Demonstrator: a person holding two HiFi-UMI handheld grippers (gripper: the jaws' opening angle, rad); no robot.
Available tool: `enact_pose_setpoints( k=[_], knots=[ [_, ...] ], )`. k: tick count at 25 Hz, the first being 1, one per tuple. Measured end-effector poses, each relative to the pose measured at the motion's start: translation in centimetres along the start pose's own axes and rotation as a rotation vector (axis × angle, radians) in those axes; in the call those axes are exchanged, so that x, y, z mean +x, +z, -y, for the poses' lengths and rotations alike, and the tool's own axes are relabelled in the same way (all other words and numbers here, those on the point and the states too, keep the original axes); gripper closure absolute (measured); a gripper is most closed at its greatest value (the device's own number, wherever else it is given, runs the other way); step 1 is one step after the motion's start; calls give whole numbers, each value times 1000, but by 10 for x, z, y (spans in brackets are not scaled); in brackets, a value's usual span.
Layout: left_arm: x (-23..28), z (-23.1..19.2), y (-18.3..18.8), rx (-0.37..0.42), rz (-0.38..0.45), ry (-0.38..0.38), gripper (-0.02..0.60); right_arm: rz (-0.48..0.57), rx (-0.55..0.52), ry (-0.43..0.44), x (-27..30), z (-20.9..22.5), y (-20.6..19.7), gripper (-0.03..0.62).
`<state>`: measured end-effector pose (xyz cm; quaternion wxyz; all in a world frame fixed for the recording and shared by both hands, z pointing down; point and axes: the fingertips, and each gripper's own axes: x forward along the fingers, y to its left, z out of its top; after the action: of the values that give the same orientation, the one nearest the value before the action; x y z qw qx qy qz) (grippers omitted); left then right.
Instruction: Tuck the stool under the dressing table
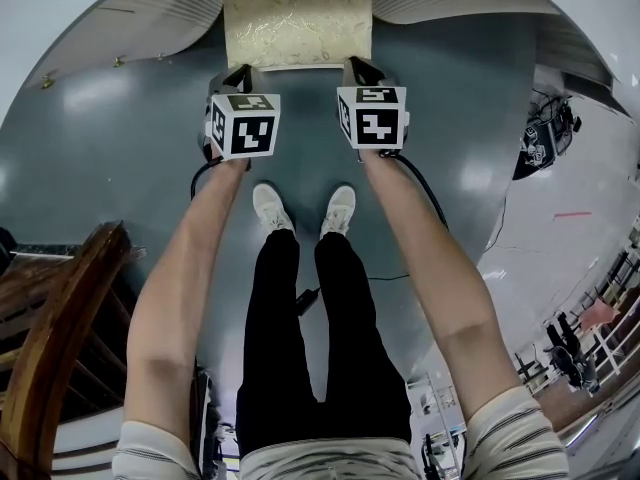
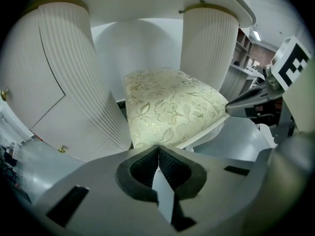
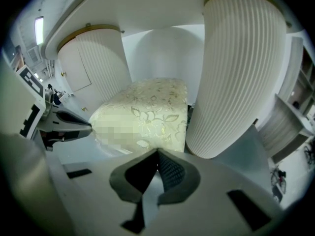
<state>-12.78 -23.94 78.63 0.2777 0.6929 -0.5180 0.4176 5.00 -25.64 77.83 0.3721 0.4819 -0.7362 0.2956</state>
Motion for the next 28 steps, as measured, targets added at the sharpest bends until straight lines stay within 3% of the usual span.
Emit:
enact_pose_setpoints(
  k=[15,28],
  knots=[
    [15,-7,24,48,0,5,581,3,-11,-2,15,12,23,589],
    [25,-12,43,41,21,6,581,13,-28,-7,26,22,40,589]
  ],
)
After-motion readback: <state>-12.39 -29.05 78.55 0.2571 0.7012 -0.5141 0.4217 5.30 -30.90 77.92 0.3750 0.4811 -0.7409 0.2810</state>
